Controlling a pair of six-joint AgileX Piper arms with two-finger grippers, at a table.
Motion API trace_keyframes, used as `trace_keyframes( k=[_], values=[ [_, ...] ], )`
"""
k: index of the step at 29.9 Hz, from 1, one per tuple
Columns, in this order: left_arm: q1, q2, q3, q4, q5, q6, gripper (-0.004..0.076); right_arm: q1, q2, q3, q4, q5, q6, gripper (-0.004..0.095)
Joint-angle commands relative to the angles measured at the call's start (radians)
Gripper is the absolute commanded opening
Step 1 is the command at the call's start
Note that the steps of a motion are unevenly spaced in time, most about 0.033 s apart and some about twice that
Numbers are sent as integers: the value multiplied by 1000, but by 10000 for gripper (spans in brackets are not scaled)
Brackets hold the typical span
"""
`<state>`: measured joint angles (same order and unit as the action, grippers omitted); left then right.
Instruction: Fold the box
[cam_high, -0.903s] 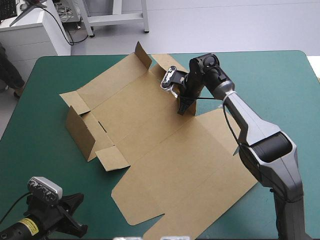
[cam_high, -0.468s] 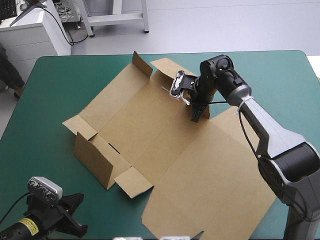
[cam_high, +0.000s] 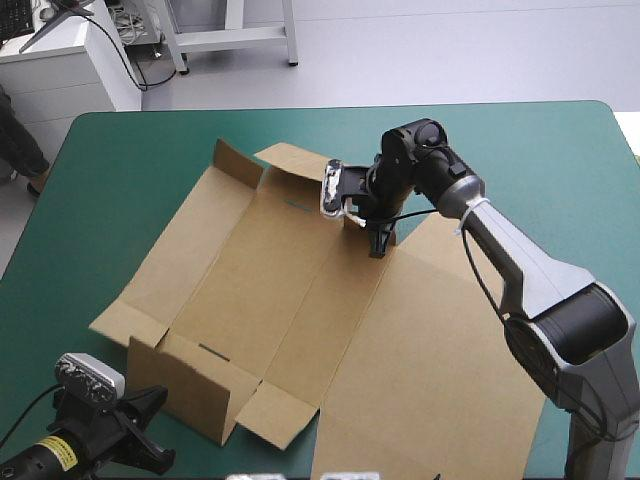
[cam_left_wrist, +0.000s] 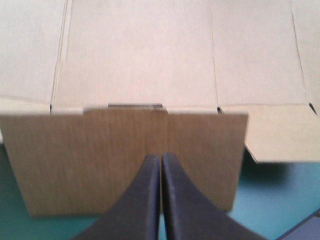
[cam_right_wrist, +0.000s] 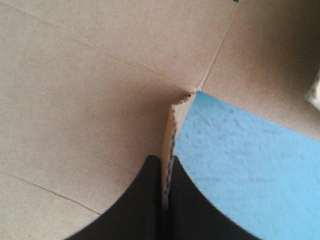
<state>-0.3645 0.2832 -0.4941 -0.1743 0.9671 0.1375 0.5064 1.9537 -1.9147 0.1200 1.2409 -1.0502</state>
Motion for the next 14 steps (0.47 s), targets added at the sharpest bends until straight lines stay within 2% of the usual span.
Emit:
trace_keyframes(
  k=[1,6,12,14],
  values=[
    [-3,9,-25,-13,-60,4,-8,32,-34,-22,60,-44,-85,-19],
    [-3,9,-25,-17,-60,4,-8,62,-11,-22,71,-129,-136,-19],
    [-3,9,-25,-17,-60,4,-8,66,6,-22,214,-169,-219,-19],
    [-3,9,-25,-17,-60,4,-8,73,13,-22,225,-172,-230,-20]
  ],
)
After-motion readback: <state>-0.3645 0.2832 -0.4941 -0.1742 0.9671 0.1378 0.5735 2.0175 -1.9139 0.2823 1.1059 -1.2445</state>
